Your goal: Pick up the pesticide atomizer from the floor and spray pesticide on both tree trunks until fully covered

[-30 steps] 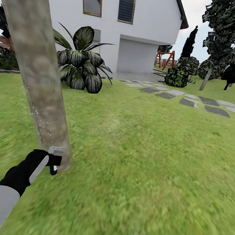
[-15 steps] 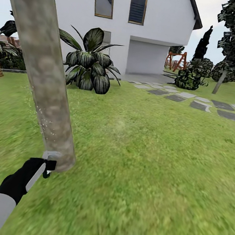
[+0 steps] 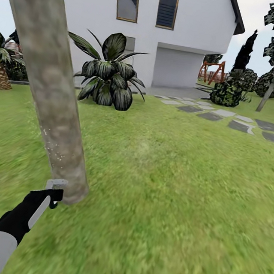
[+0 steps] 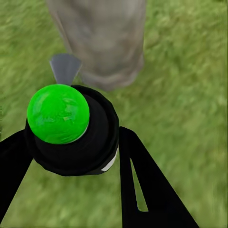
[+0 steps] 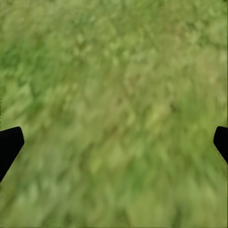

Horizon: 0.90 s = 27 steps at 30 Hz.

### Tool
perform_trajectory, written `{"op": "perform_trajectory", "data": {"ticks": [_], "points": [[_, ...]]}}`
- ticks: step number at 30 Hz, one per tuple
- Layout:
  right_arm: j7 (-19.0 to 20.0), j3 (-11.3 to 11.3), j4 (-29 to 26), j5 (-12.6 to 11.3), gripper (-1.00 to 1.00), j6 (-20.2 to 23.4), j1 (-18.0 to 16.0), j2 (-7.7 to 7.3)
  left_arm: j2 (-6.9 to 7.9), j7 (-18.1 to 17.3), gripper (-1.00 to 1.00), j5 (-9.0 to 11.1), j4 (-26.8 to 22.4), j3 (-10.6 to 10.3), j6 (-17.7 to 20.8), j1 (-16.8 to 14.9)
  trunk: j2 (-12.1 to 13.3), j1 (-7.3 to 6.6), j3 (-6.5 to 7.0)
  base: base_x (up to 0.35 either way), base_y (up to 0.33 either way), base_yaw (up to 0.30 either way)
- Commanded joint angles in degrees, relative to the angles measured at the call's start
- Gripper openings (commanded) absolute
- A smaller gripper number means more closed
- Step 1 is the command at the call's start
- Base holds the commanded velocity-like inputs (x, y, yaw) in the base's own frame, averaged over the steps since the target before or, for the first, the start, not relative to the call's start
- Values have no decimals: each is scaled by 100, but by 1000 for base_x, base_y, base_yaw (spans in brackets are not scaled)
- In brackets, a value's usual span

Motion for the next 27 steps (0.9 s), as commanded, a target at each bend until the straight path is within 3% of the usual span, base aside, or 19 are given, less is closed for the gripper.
{"op": "perform_trajectory", "data": {"ticks": [1,11,18,27], "points": [[0,0,0,0,100,1,0,0,1,-2,-100,-3,0,0,1,0,0,0,0,279,-162,274],[0,0,0,0,100,0,0,0,3,-4,-100,-3,0,6,2,0,0,0,0,243,-186,270],[0,0,-3,0,100,0,0,0,2,-3,-100,-3,0,-6,-4,0,0,0,0,206,-210,29],[0,0,0,0,100,1,0,0,-7,10,-100,4,0,-16,-2,0,0,0,0,9,-269,59]]}}
